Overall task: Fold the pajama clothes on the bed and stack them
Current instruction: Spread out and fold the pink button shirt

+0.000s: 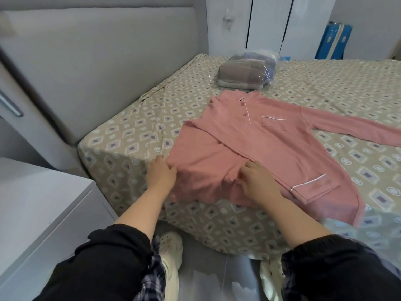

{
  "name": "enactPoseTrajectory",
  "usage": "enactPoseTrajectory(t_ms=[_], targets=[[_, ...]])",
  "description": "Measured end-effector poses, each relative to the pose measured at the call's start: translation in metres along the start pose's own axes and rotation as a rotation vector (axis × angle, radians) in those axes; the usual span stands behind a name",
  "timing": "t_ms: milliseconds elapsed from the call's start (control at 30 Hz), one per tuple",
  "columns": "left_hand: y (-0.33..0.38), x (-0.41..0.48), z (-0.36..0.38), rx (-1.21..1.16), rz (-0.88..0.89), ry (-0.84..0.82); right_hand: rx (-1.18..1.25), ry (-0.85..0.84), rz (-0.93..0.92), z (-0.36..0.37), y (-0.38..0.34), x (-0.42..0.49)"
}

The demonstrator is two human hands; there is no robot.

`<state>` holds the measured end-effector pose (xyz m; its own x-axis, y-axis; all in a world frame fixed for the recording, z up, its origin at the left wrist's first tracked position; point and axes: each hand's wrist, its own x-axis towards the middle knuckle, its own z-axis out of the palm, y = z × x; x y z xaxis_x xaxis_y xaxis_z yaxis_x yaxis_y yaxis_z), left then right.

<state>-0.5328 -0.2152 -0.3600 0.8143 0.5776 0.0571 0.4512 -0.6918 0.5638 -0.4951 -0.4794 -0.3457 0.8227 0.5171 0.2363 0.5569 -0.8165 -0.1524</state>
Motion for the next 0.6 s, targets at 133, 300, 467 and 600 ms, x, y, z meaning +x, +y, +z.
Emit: enactPoseTrajectory(t_ms=[133,300,467,600], targets=[[-0.004,0.000,0.006,-0.260,-0.041,-0.052,0.086,0.030,0.007,0.001,-0.003,0.003],[-0.017,0.009,-0.003,-0.411,-0.206,0.061,0.074,-0.002,0.025,-0.003,0.002,0.004],[-0.017,0.011,-0.005,-0.344,-0.240,0.096,0.060,-0.045,0.014,-0.009,0.009,-0.001],[0.015,-0.005,0.003,-0.033,0.137,0.275,0.265,0.099,0.005,-0.009,0.005,-0.008]])
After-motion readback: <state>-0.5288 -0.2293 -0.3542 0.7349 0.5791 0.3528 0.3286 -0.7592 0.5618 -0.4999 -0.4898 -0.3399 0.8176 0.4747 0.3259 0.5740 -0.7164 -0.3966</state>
